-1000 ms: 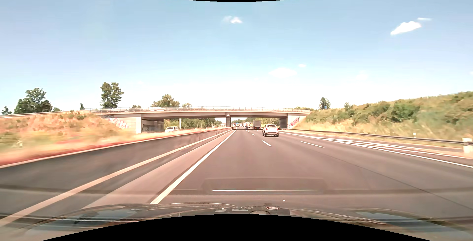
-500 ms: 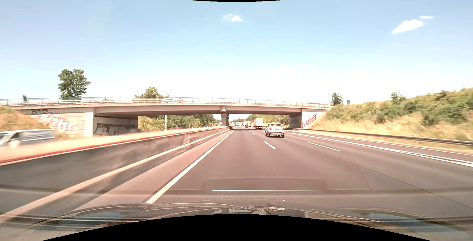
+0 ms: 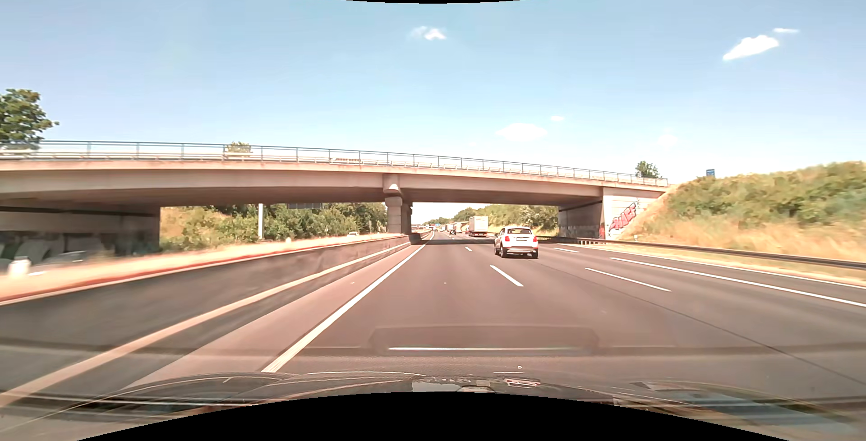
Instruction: Follow the waypoints while adhering to traffic rules and regulations
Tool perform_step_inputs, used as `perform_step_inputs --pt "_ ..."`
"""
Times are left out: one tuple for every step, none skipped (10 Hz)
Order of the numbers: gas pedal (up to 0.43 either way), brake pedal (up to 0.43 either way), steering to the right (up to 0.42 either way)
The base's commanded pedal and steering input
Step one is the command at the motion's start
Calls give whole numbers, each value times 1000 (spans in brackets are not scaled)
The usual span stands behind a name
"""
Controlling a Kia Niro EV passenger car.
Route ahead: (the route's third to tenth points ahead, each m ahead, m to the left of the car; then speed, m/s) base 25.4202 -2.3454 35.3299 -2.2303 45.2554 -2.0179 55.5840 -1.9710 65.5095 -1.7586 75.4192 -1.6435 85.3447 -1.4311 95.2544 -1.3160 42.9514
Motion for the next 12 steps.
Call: perform_step_inputs --pt "661 0 -4" --pt "650 0 -4" --pt "650 0 -4" --pt "650 0 -4" --pt "650 0 -4" --pt "650 0 -4" --pt "650 0 -4" --pt "650 0 -4" --pt "650 0 -4" --pt "650 0 -4" --pt "650 0 -3" --pt "650 0 -2"
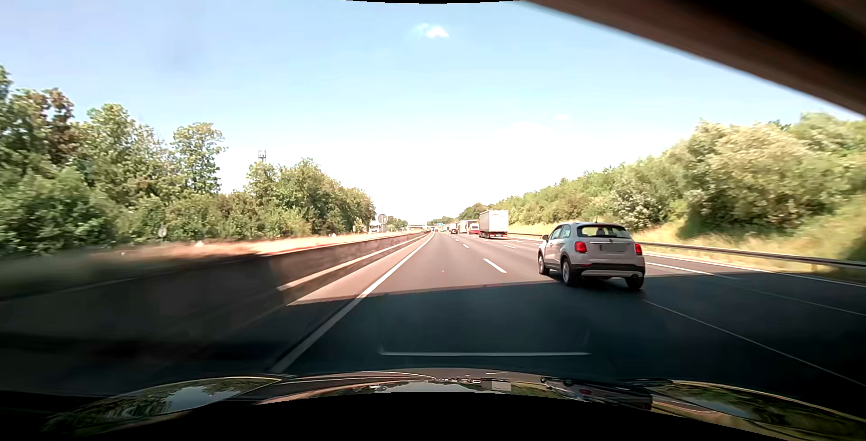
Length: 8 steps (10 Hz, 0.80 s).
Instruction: Follow the waypoints while adhering to traffic rules and regulations
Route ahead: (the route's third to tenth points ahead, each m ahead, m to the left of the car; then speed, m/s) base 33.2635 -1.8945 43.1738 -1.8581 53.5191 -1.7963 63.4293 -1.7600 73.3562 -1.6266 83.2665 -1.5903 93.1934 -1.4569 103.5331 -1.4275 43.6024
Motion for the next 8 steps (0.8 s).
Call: perform_step_inputs --pt "650 0 -2" --pt "650 0 -3" --pt "650 0 -3" --pt "650 0 -4" --pt "650 0 -4" --pt "650 0 -5" --pt "650 0 -5" --pt "650 0 -5"
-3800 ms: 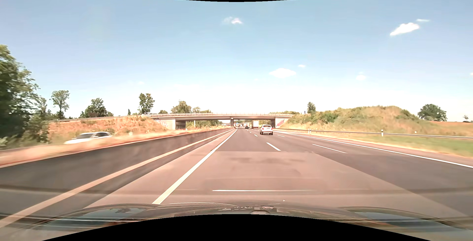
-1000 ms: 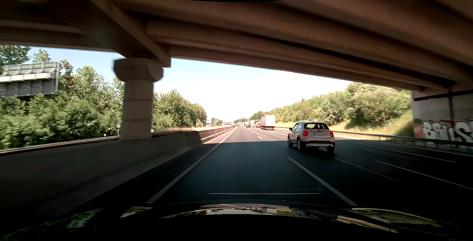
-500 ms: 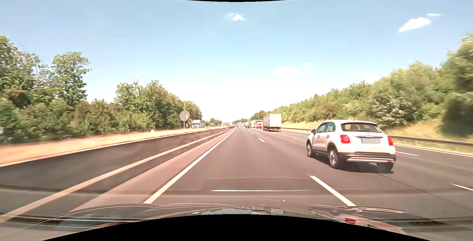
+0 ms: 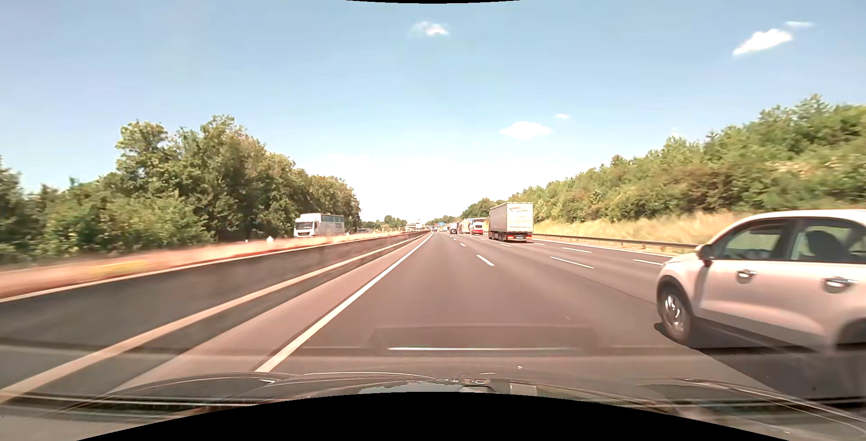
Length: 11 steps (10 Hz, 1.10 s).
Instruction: Follow the waypoints while adhering to traffic rules and regulations
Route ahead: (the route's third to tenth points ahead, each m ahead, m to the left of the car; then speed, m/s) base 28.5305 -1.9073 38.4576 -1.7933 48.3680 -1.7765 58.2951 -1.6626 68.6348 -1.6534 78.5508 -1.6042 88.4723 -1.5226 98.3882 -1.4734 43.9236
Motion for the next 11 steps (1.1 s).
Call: perform_step_inputs --pt "650 0 -5" --pt "650 0 -5" --pt "650 0 -5" --pt "642 0 -5" --pt "642 0 -5" --pt "642 0 -5" --pt "642 0 -4" --pt "642 0 -5" --pt "642 0 -5" --pt "642 0 -4" --pt "642 0 -4"
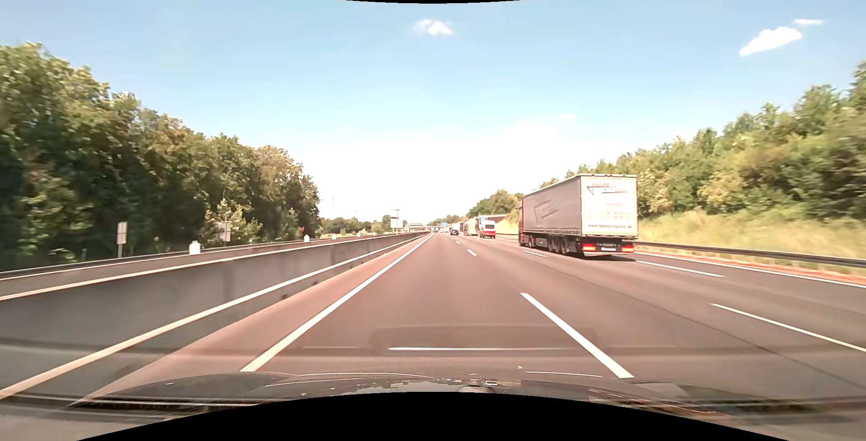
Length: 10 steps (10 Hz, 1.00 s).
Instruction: Follow the waypoints while adhering to traffic rules and regulations
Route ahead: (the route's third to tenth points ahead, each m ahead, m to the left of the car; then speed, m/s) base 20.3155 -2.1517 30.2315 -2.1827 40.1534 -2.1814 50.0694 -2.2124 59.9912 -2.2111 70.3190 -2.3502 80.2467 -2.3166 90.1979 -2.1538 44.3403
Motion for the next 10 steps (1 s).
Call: perform_step_inputs --pt "642 0 -5" --pt "642 0 -5" --pt "642 0 -5" --pt "642 0 -5" --pt "642 0 -6" --pt "642 0 -6" --pt "642 0 -6" --pt "642 0 -6" --pt "642 0 -6" --pt "642 0 -6"
